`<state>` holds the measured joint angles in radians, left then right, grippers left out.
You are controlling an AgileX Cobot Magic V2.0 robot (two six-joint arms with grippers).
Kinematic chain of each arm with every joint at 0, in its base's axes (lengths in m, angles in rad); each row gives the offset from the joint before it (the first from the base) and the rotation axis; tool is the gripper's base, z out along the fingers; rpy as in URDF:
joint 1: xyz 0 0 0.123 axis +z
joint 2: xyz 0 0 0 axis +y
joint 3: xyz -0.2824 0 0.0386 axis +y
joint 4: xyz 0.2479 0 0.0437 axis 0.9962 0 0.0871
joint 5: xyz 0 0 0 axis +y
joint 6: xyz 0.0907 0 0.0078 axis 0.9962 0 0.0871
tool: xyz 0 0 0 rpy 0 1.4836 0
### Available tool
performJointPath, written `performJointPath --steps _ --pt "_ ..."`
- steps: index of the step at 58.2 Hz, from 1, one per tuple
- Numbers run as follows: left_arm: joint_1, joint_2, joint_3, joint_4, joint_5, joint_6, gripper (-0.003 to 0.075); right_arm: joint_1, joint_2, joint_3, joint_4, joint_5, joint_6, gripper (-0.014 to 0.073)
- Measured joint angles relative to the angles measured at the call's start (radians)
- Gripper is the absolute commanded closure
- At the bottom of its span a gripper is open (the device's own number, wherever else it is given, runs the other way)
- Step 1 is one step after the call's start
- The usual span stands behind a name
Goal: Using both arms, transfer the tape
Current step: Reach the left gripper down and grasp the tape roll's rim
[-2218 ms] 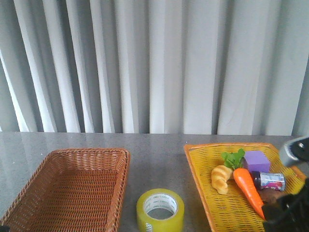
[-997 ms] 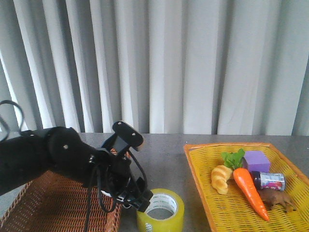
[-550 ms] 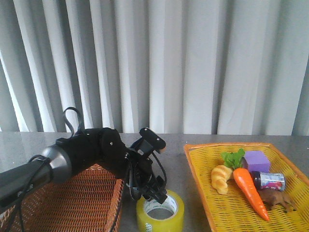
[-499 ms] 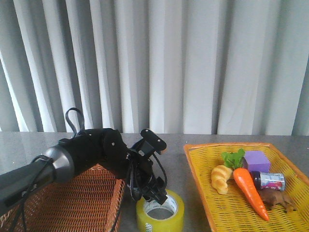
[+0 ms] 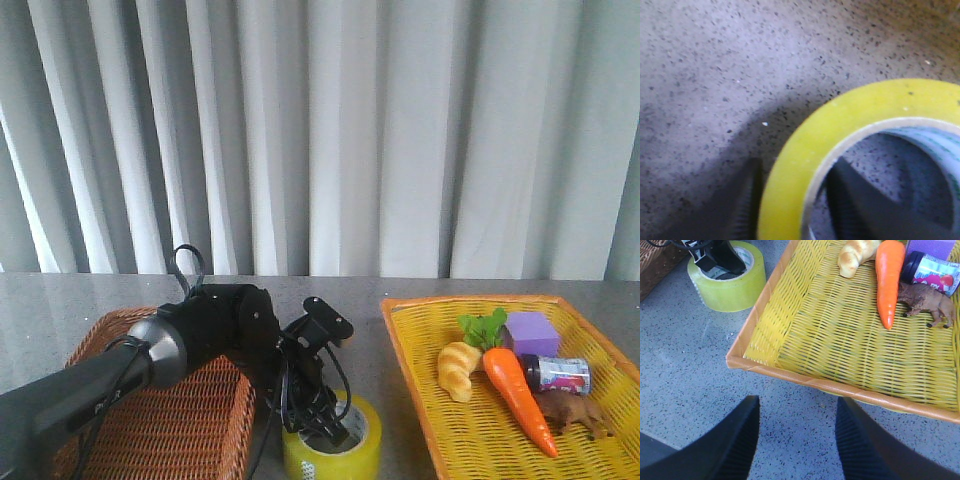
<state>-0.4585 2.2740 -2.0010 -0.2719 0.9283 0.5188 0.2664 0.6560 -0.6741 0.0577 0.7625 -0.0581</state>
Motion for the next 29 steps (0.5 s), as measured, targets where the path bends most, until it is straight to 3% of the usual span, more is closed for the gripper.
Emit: performJointPath --steps 7,29 --pt "0.000 0.000 -0.019 0.005 0.022 0.000 0.0618 0.000 0.000 0.000 0.000 0.000 0.000 0.0251" --pt "0.000 -0.032 -0.154 0.014 0.183 -0.039 0.0612 0.000 0.000 0.000 0.000 -0.001 0.000 0.0251"
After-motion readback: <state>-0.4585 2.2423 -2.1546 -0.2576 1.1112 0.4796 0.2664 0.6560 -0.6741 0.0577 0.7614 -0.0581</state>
